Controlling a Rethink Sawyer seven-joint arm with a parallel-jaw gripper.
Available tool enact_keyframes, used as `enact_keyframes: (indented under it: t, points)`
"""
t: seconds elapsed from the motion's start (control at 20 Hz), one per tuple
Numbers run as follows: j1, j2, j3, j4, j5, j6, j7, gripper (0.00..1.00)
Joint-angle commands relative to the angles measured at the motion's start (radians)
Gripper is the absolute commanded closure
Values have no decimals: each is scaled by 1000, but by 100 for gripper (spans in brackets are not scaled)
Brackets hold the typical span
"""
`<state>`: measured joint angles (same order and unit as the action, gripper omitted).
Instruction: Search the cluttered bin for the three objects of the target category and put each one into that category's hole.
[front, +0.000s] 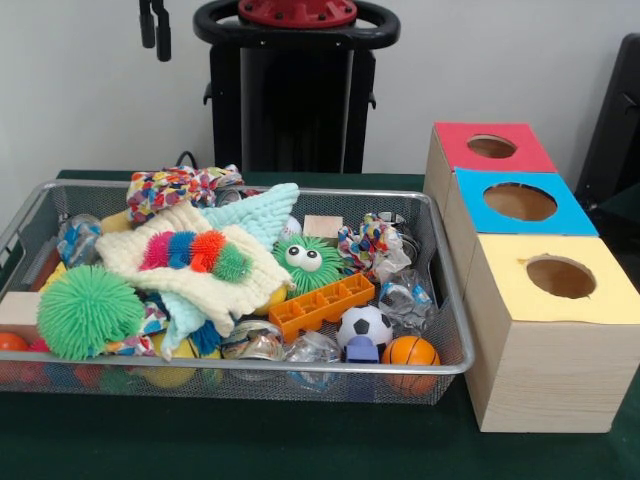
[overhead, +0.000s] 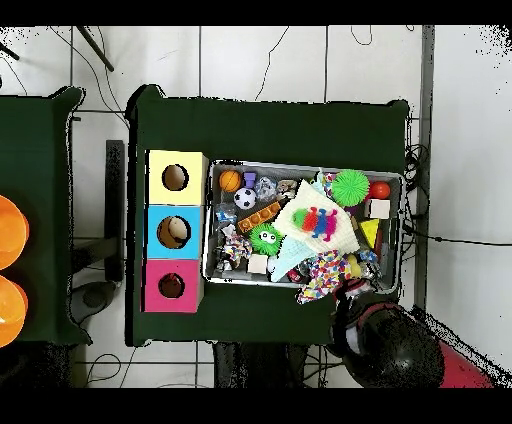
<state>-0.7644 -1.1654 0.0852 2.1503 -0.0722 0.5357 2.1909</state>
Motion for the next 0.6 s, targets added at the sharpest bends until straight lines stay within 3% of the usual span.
enact_keyframes:
  t: [0.05, 0.2, 0.35, 0.45, 0.6]
  points:
    - [26, -66, 42, -4, -180, 16, -186, 0]
    - [2, -40, 66, 24, -206, -10, -205, 0]
    - [-14, 183, 56, -28, -336, -95, -150, 0]
    - [-37, 315, 68, -83, -385, -150, -147, 0]
    - [-53, 414, 102, -166, -421, -145, -154, 0]
